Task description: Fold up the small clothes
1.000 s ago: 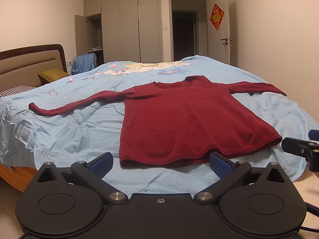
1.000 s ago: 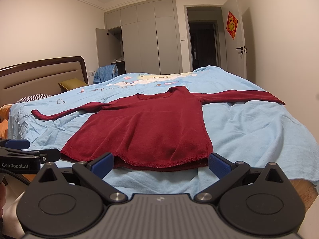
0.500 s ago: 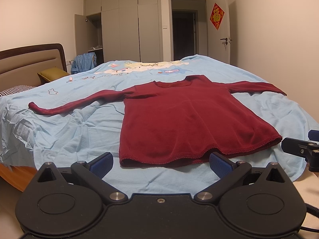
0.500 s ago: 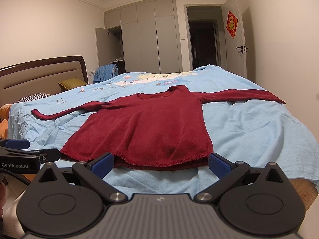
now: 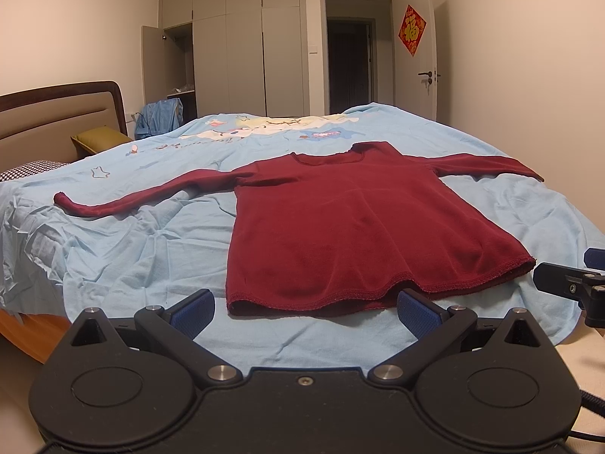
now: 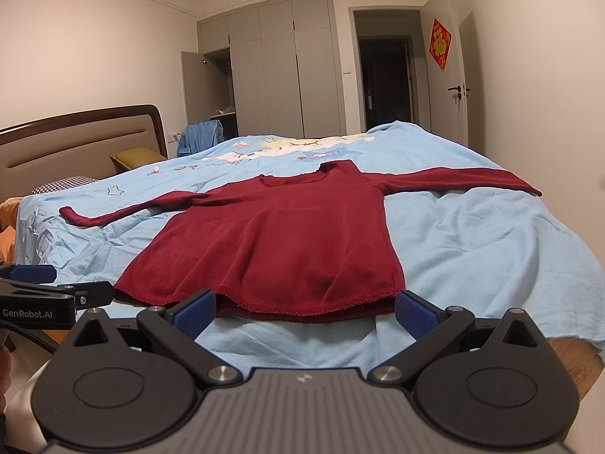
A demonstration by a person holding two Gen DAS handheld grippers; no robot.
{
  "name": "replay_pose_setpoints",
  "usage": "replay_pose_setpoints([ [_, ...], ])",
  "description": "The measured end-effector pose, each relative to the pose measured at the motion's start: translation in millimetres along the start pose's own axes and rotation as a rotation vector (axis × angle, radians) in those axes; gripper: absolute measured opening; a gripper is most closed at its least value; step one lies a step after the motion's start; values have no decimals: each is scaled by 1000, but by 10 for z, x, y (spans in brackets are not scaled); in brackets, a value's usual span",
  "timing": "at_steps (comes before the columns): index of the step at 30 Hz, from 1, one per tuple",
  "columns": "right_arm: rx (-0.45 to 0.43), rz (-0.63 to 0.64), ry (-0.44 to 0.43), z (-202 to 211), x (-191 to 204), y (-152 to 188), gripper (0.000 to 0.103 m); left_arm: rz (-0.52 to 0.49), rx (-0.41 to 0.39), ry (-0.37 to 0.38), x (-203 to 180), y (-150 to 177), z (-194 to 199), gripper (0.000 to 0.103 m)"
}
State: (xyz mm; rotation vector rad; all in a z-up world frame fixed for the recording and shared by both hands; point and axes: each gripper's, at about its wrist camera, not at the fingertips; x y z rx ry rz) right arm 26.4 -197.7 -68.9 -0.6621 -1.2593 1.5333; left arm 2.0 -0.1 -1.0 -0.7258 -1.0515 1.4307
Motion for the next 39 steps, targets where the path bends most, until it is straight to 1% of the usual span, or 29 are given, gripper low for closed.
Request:
replay_pose_setpoints([
  [17, 1, 0, -3, -11, -4, -7, 103, 0, 2, 0, 0, -1, -1, 103],
  [19, 1, 0, -2, -14, -9, 44, 103, 1, 3, 1, -3, 16, 5, 103],
  [28, 7, -2, -5, -17, -8, 55, 103, 4, 9, 4, -1, 22, 24, 102],
  [32, 46, -26, -63, -59, -47, 53, 103, -3, 22, 6, -5, 20, -20, 103],
  [34, 75, -55, -101, -90, -95, 36, 103, -24, 39, 24, -25, 2, -65, 102],
  [36, 115, -74, -138, -139, -133, -21, 103, -65, 67, 84, -64, -38, -138, 102],
  [37, 132, -65, -148, -155, -138, -46, 103, -87, 80, 111, -93, -70, -180, 102],
  [39, 152, -4, -143, -196, -128, -141, 103, -119, 85, 143, -145, -162, -277, 102],
])
Point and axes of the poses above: each gripper's, at about its wrist camera, not at the fingertips, and z roughly against the way its jaws point, x to its left, y to its underside, and after that the axes turned 11 degrees about -y, right-handed
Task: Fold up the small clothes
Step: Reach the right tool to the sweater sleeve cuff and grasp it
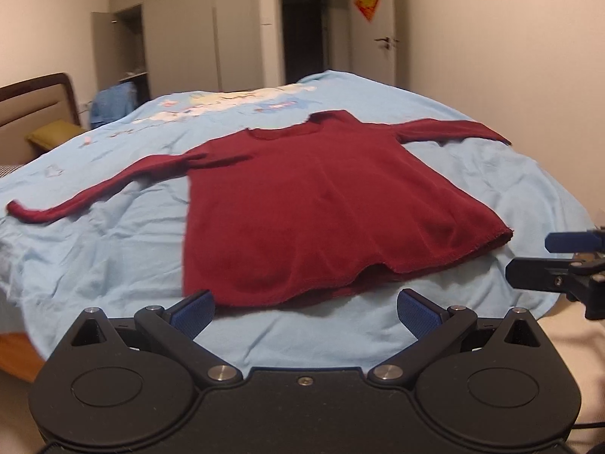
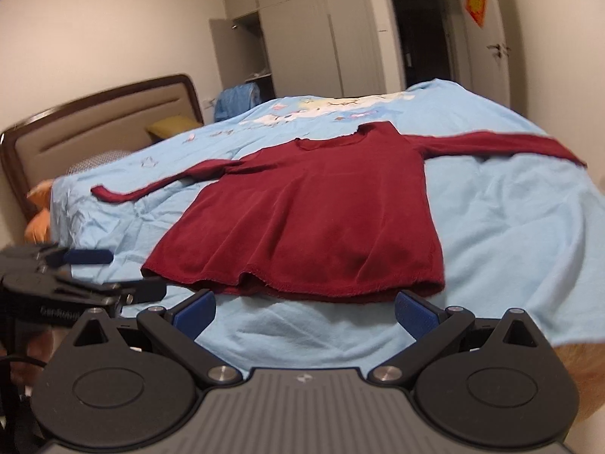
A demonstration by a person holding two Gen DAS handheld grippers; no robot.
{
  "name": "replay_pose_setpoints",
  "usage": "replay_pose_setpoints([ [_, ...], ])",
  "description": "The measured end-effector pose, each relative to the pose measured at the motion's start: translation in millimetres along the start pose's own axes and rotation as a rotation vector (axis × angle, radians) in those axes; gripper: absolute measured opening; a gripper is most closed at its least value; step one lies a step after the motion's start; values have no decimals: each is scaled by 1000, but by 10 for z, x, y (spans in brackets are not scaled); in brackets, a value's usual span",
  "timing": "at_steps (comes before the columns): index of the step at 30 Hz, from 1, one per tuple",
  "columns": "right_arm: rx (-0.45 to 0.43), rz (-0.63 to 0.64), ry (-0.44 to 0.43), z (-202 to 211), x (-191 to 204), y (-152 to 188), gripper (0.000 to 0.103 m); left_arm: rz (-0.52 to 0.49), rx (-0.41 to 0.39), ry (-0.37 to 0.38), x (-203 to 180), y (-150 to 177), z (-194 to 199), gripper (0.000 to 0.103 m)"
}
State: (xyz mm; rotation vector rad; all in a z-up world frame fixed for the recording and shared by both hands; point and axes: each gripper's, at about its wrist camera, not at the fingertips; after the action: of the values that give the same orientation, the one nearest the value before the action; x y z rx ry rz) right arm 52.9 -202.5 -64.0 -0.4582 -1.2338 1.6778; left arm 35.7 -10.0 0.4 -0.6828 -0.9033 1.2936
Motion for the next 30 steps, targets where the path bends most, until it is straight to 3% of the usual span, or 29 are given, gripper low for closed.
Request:
replay_pose_setpoints([
  [5, -5, 99, 49, -58, -56, -275, 103, -34, -29, -19, 3, -352, -295, 102],
  [13, -32, 75, 117, -292, -519, -663, 103, 76, 11, -33, 272, -830, -771, 102],
  [17, -53, 5, 160, -410, -937, -783, 103, 84, 25, -86, 358, -963, -1080, 102],
  [22, -103, -131, 197, -519, -1539, -887, 103, 156, 72, -91, 431, -1095, -1532, 102],
  [30, -202, -287, 267, -633, -2564, -1072, 103, 197, 72, -145, 319, -1336, -2260, 102],
])
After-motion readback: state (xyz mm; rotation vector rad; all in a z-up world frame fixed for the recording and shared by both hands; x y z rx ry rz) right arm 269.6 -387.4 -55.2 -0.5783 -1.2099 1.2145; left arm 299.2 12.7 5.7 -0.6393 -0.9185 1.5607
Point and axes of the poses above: each gripper's, at about its wrist camera, not at the fingertips, and z roughly against the way its jaws point, x to its left, y to its underside, and after that the axes turned 11 degrees about -y, right-handed
